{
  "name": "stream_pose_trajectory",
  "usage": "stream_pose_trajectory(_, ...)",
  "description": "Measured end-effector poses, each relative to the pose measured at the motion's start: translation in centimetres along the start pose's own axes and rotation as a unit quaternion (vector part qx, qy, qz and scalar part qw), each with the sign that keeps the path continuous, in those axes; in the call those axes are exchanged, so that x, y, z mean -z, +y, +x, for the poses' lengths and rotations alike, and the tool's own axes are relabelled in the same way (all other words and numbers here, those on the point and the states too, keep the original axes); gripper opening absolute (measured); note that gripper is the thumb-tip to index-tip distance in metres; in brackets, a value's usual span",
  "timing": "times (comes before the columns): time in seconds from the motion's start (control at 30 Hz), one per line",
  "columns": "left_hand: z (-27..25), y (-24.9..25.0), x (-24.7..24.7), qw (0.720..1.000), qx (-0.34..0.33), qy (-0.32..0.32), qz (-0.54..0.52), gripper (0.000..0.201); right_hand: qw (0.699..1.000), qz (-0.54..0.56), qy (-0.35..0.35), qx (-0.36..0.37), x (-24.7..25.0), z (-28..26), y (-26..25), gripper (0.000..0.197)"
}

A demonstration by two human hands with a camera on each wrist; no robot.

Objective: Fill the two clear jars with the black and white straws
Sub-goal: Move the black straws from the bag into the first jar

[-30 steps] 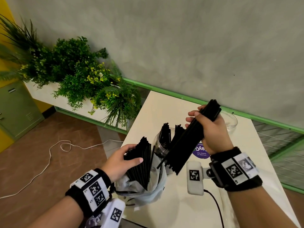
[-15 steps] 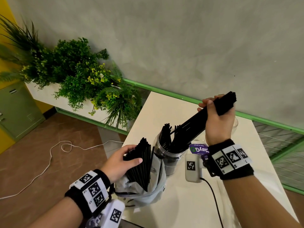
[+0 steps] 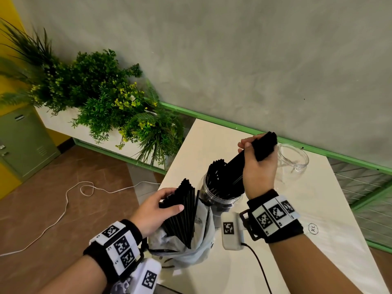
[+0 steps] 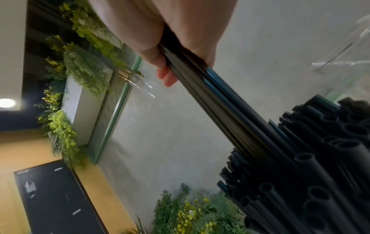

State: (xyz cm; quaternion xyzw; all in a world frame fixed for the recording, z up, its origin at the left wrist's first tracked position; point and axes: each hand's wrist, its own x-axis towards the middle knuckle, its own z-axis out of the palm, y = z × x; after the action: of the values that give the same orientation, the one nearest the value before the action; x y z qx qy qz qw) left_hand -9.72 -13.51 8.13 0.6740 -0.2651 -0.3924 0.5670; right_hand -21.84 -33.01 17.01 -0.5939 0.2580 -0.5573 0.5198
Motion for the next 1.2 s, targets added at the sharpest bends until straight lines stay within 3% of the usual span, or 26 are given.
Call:
stream_pose_trajectory(0.13,0.2,-0.1,0.0,1.000,0.003,0.006,0.007,0.041,0.995,-0.075,-0.058,-0.029,-0.3,0.0,0.7,0.026)
stream_pose_trajectory(0.27,0.0,0.2,-0.1,1.000,-0.001,0.004,0.005,0.043,0.998,-0.044,0.008,-0.044,0.2,1.3,0.8,0.017)
stream_pose_trajectory(0.33,0.0,0.4,-0.2,1.000,-0.004,0.002,0.009,0.040,0.997,-0.040,0.007,-0.062,0.4,1.3,1.3,0.018)
stream_pose_trajectory(0.53,-0.1,0.7,-0.4,1.000,-0.007,-0.011,0.012,0.035,0.963,-0.205,-0.104,-0.140,1.0,0.5,4.3,0.017)
stream_pose_trajectory(0.63,-0.1,0.7,-0.5,1.000,-0.008,-0.011,0.022,0.035,0.969,-0.175,-0.083,-0.152,1.4,1.0,4.0,0.027)
stream_pose_trajectory(0.77,-0.3,0.8,-0.4,1.000,-0.013,-0.001,0.020,0.034,0.987,-0.081,-0.012,-0.137,2.1,1.7,3.5,0.022)
stream_pose_trajectory(0.9,-0.4,0.9,-0.5,1.000,-0.014,-0.004,0.021,0.034,0.969,-0.172,-0.065,-0.162,2.3,1.4,5.1,0.034)
stream_pose_trajectory(0.97,-0.4,0.9,-0.6,1.000,-0.015,-0.005,0.023,0.033,0.966,-0.185,-0.086,-0.159,2.5,1.1,5.3,0.040)
stream_pose_trajectory(1.07,-0.4,0.9,-0.5,1.000,-0.011,-0.005,0.021,0.033,0.980,-0.120,-0.103,-0.124,3.0,0.5,4.8,0.039)
stream_pose_trajectory(1.2,-0.5,0.8,-0.4,1.000,-0.009,-0.001,0.019,0.032,0.976,-0.188,-0.112,0.009,4.1,-0.5,4.4,0.042)
